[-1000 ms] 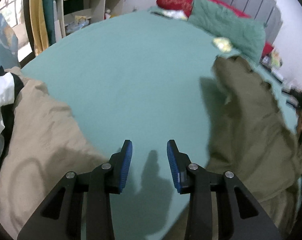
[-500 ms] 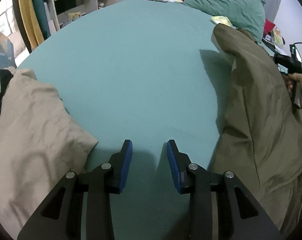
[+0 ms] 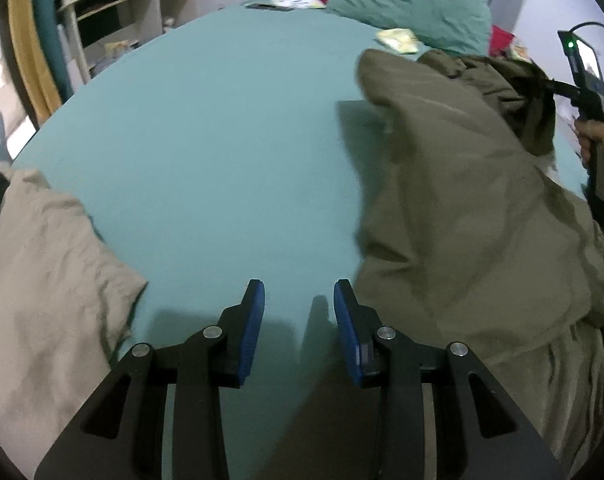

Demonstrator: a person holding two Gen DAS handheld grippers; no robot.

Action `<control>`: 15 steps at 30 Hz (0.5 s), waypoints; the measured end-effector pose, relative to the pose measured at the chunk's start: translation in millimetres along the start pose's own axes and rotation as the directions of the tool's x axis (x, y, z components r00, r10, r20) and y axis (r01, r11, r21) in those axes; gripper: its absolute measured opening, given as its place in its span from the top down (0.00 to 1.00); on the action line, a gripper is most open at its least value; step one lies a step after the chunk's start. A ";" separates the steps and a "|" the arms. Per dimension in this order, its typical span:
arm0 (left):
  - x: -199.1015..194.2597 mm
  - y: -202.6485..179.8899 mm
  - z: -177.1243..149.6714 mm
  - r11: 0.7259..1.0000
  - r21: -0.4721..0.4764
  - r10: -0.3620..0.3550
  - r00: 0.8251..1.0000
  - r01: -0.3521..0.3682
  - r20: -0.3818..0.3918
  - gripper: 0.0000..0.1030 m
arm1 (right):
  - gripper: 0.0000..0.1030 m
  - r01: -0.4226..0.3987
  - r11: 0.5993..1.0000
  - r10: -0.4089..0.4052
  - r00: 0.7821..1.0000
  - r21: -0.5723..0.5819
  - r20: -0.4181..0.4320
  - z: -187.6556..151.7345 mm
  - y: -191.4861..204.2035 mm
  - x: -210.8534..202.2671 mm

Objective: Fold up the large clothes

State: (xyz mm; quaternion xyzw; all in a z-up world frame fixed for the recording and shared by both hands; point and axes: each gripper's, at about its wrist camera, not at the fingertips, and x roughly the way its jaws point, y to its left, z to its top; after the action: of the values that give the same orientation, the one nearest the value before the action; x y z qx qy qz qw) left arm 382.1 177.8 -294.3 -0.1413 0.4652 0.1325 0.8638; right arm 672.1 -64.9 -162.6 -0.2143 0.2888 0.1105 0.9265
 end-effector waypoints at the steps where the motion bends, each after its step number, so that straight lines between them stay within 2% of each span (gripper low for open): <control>1: -2.1 -2.0 0.3 1.000 0.001 -0.015 1.000 0.015 -0.002 0.63 | 0.93 0.015 1.000 -0.014 1.000 -0.025 0.027 -1.8 1.9 -12.5; 5: -11.6 -9.6 -1.5 0.998 0.001 -0.062 0.998 0.062 -0.003 0.63 | 0.93 0.094 0.986 -0.075 0.988 -0.136 0.137 -28.6 10.1 -70.7; 9: -18.2 -8.8 -3.2 0.997 -0.006 -0.073 0.997 0.073 0.001 0.63 | 0.93 0.158 0.938 -0.094 0.972 -0.308 0.214 -82.4 25.6 -120.2; 12: -20.5 -11.9 -1.3 0.997 0.004 -0.071 0.997 0.071 -0.003 0.63 | 0.93 0.135 0.925 -0.056 0.973 -0.355 0.224 -125.4 31.7 -147.0; 15: -21.0 -15.2 -1.4 0.998 0.015 -0.068 0.998 0.068 -0.003 0.63 | 0.92 0.075 0.934 -0.005 0.980 -0.350 0.197 -165.8 33.2 -165.0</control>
State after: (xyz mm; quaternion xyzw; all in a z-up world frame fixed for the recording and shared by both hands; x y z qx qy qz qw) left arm 375.3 161.3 -275.5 -0.1506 0.4623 0.0995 0.8681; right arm 446.8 -125.4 -200.4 -0.3723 0.1683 0.1622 0.8982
